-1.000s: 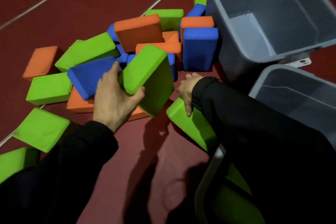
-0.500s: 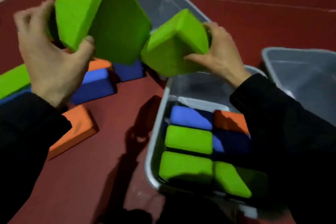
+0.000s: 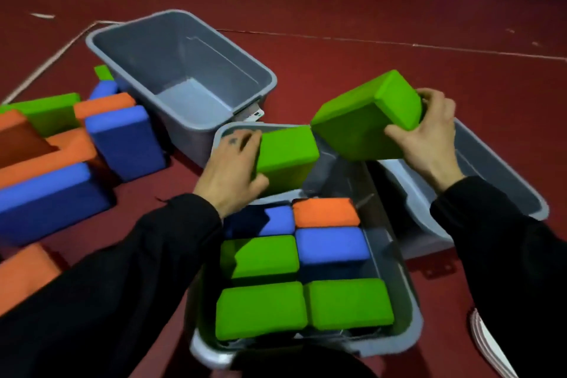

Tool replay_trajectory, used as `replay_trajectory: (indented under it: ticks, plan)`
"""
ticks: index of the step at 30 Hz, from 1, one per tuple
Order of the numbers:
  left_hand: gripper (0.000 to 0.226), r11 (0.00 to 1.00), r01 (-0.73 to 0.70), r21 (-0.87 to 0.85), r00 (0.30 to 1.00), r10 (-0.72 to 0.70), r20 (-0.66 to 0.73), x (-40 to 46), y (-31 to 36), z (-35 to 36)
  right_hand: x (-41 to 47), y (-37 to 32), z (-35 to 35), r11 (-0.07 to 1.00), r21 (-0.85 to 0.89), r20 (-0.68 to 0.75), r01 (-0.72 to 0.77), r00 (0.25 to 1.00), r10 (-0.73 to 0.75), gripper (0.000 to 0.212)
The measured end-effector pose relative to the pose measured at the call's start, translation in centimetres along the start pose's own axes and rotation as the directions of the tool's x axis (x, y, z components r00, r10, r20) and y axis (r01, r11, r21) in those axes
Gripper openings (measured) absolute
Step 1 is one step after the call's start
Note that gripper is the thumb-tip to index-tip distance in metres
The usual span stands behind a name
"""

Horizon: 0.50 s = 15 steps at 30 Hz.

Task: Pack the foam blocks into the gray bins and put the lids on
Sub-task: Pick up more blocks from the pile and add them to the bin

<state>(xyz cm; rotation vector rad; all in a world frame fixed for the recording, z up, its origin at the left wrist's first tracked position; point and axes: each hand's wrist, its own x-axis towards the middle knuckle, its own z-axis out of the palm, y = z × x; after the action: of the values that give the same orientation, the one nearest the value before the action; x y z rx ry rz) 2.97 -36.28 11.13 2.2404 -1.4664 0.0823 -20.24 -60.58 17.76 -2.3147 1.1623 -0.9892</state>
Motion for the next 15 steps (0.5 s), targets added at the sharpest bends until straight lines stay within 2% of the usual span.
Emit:
replay_trajectory:
  ticks: [3, 6, 11, 13, 15]
  plan:
    - [0.081, 0.995, -0.006, 0.099, 0.992, -0.007, 0.128, -0.3, -1.6, 2.7, 0.6, -0.8, 1.3, 0.991, -0.040, 0.074, 0.125, 0.990, -0.122, 0.082]
    - [0.075, 0.993, -0.004, 0.120, 0.969, -0.027, 0.247, -0.6, -3.0, 4.4, 1.0, -1.5, 2.7, 0.967, -0.043, 0.173, 0.251, 0.955, -0.240, 0.079]
    - [0.083, 0.966, -0.032, 0.258, 0.902, -0.084, 0.423, -0.7, -4.7, 6.5, 1.6, -1.7, 6.0, 0.935, -0.179, 0.419, 0.306, 0.884, -0.209, 0.086]
    - [0.089, 0.940, -0.056, 0.336, 0.867, -0.122, 0.484, -0.5, -4.5, 7.2, 1.3, -0.9, 7.4, 0.893, -0.250, 0.516, 0.375, 0.832, -0.205, 0.088]
    - [0.091, 0.918, -0.080, 0.388, 0.854, -0.138, 0.502, -0.2, -4.2, 7.4, 1.0, 0.3, 8.5, 0.859, -0.251, 0.600, 0.447, 0.768, -0.224, 0.089]
